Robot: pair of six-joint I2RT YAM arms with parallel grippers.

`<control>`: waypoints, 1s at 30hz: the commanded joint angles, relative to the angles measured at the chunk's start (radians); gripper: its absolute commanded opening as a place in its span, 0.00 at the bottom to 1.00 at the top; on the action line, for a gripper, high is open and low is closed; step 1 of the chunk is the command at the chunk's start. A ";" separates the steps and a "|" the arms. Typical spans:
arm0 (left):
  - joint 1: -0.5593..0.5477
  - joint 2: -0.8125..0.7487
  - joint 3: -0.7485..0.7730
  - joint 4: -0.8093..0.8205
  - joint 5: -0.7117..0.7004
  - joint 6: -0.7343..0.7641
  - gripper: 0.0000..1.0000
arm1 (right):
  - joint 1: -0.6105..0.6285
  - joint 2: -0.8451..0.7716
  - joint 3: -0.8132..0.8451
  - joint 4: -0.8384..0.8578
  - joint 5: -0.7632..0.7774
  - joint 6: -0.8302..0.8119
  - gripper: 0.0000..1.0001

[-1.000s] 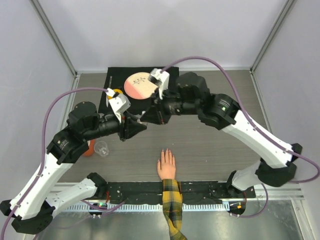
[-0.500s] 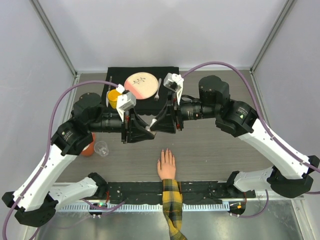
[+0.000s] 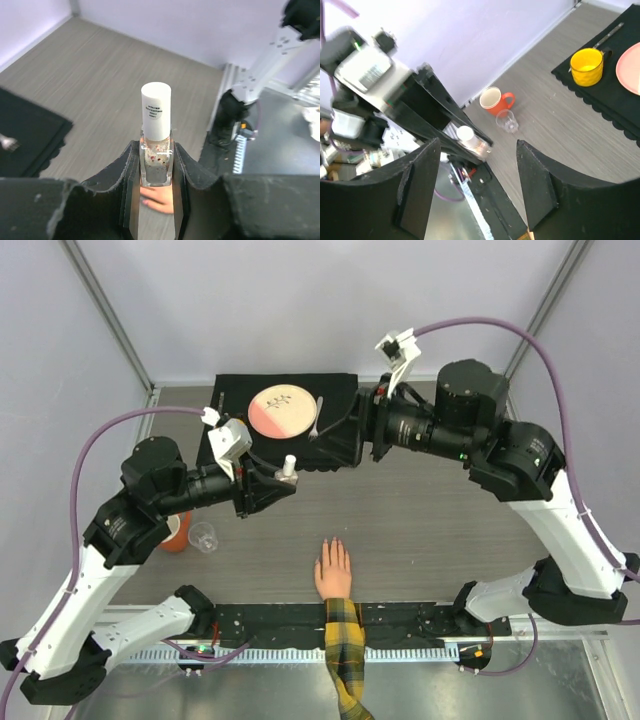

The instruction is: Paint the nails

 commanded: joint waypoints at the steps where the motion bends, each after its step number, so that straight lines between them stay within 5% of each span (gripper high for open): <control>1: 0.005 0.024 0.024 -0.049 -0.178 0.074 0.00 | 0.013 0.125 0.172 -0.171 0.107 0.094 0.66; 10: 0.005 0.032 0.021 -0.051 -0.219 0.097 0.00 | 0.070 0.237 0.274 -0.239 0.130 0.085 0.65; 21: 0.005 0.021 -0.003 -0.035 -0.169 0.087 0.00 | 0.081 0.300 0.289 -0.223 0.142 0.068 0.35; 30: 0.005 0.035 0.034 -0.061 -0.074 0.082 0.00 | 0.068 0.283 0.237 -0.219 0.039 0.008 0.25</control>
